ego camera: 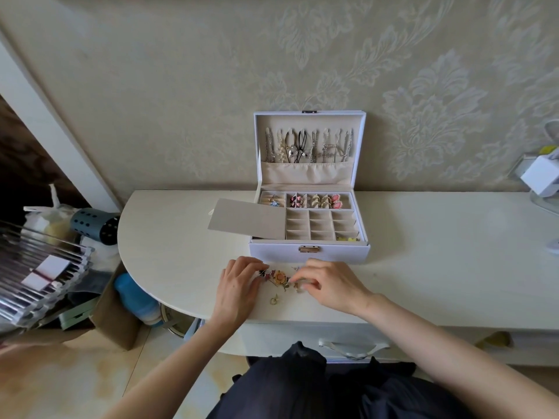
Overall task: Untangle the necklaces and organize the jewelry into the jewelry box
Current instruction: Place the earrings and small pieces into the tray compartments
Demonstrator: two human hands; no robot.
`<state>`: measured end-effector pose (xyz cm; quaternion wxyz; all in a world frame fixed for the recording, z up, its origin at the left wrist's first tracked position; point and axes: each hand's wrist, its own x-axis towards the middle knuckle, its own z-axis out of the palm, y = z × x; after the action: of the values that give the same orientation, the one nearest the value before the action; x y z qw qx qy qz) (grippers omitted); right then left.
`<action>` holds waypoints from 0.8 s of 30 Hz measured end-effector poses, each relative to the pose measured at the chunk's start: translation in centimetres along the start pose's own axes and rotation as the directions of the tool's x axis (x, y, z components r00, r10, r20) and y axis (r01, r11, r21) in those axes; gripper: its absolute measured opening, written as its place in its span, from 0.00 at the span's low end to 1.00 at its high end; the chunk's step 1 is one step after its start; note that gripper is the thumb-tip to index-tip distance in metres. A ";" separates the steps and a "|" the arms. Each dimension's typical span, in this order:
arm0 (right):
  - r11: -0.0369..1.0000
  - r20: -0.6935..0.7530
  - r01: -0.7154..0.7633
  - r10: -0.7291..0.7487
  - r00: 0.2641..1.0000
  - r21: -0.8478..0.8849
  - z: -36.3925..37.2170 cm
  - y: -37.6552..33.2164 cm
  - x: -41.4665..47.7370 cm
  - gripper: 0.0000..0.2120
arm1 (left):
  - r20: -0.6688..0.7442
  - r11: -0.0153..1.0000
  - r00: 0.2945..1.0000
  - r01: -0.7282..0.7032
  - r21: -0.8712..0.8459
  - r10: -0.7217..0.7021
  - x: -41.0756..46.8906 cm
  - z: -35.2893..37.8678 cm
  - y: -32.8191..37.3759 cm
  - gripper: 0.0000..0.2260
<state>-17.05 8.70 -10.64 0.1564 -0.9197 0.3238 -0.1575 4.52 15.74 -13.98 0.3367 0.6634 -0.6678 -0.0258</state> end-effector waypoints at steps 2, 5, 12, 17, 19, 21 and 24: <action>1.000 0.003 -0.003 0.003 1.000 0.005 0.2 0.0 -0.1 0.10 | 0.044 0.999 0.999 0.008 0.044 -0.010 0.3 0.1 0.0 0.13; 0.999 -0.070 -0.023 0.025 0.997 0.023 0.3 0.5 -0.5 0.10 | 0.066 0.996 0.996 0.061 0.068 -0.066 0.3 0.2 0.0 0.12; 0.994 -0.111 -0.083 0.090 0.990 0.072 -0.1 0.6 -0.2 0.06 | -0.039 0.999 0.998 -0.039 0.021 0.040 -0.2 -0.3 1.2 0.09; 0.991 0.023 -0.131 0.130 0.991 0.017 -0.4 -0.6 1.3 0.10 | -0.033 0.998 0.997 -0.066 0.005 0.066 -0.7 -0.6 1.9 0.07; 0.991 0.030 -0.135 0.135 0.990 0.005 -0.4 -0.8 1.7 0.11 | -0.086 0.997 0.994 0.074 0.005 -0.074 -0.5 -0.5 1.3 0.07; 0.991 0.023 -0.134 0.135 0.991 -0.011 -0.5 -1.1 2.2 0.11 | -0.108 0.975 0.970 0.221 0.022 -0.217 0.0 -0.7 0.9 0.09; 0.990 0.047 -0.133 0.135 0.990 -0.042 -0.7 -1.5 2.6 0.10 | -0.054 0.968 0.971 0.236 0.088 -0.231 0.6 -0.9 0.2 0.09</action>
<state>-14.60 8.00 -8.92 0.1570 -0.9024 0.3837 -0.1174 4.83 15.62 -12.89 0.3143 0.7529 -0.5780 -0.0194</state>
